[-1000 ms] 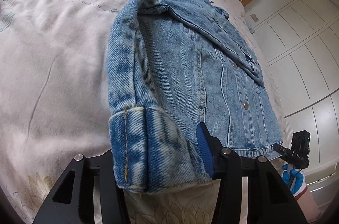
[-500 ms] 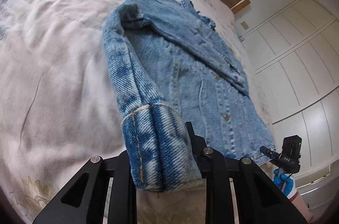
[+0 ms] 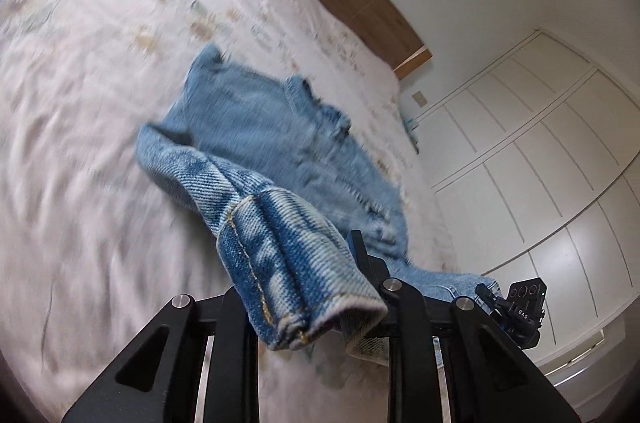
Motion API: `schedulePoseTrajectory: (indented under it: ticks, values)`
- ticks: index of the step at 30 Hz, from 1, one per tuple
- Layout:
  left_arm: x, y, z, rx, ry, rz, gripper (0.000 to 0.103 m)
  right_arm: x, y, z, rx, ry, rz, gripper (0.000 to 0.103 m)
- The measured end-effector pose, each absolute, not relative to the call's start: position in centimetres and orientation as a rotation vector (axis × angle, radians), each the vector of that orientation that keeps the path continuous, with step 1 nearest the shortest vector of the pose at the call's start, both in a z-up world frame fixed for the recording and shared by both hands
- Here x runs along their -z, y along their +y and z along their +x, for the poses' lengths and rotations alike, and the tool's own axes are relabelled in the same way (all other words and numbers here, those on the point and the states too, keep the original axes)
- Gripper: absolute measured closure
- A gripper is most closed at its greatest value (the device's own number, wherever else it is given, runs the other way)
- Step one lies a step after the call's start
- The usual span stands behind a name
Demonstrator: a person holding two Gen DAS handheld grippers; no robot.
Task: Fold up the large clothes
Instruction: 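Lift the hem and fold it up toward the collar with both tools, then lay the hem down near the collar and open both tools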
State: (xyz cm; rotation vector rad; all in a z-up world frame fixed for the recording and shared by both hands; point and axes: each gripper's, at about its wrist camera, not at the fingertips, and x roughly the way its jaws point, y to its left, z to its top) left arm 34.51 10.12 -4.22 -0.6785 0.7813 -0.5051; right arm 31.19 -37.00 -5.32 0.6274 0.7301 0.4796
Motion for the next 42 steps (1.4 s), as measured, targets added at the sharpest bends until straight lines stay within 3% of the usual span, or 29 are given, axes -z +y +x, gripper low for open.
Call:
schedulePoseTrajectory:
  ticks: [7, 13, 25, 30, 32, 35, 37, 42]
  values:
    - [0.0, 9.9, 41.3, 0.541, 0.667, -0.688, 0.084, 0.8, -38.9, 37.2, -0.455, 0.606, 0.662, 0.091]
    - [0.0, 9.1, 49.4, 0.516, 0.642, -0.669, 0.084, -0.2, -39.8, 44.8, -0.409, 0.585, 0.654, 0.091]
    - [10.4, 7.9, 62.3, 0.383, 0.823, -0.621, 0.083, 8.9, -42.0, 59.0, -0.205, 0.723, 0.692, 0.091]
    - [13.4, 8.4, 64.3, 0.333, 0.901, -0.637, 0.074, 12.6, -42.4, 62.1, -0.121, 0.799, 0.707, 0.088]
    - [13.4, 8.9, 64.5, 0.328, 0.911, -0.667, 0.063, 13.4, -42.5, 62.8, -0.1, 0.815, 0.719, 0.085]
    - [12.6, 9.7, 64.3, 0.341, 0.9, -0.685, 0.052, 13.6, -42.4, 63.1, -0.102, 0.819, 0.735, 0.064]
    - [11.5, 9.9, 63.9, 0.342, 0.891, -0.667, 0.052, 13.0, -42.5, 63.0, -0.097, 0.8, 0.747, 0.025]
    - [7.8, 8.9, 62.4, 0.325, 0.854, -0.473, 0.05, 9.9, -42.6, 62.3, -0.077, 0.759, 0.717, 0.023]
